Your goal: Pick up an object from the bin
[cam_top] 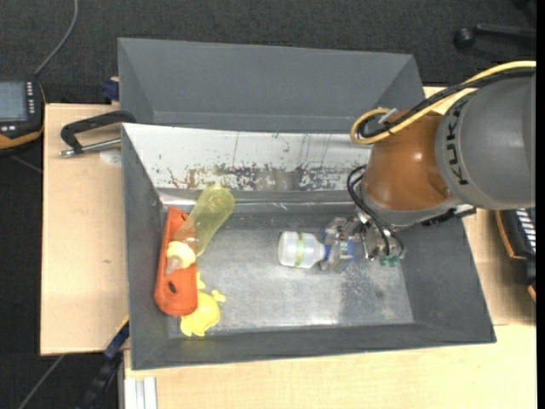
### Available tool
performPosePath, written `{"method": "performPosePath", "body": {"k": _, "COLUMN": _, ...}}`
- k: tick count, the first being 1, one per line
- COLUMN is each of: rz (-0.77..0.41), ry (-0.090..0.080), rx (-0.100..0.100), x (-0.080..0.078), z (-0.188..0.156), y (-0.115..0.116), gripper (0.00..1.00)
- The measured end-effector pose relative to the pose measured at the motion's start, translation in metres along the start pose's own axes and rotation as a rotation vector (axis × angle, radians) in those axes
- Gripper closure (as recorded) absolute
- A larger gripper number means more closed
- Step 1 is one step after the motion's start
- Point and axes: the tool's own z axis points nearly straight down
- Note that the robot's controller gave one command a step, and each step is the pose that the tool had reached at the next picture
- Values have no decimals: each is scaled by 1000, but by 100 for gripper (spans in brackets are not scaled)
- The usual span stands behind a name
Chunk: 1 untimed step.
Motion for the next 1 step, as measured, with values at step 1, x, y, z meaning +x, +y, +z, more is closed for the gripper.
{"method": "performPosePath", "body": {"k": 1, "rz": -16, "ry": 2, "rx": 0, "x": 0, "z": -53, "y": 1, "gripper": 100}}
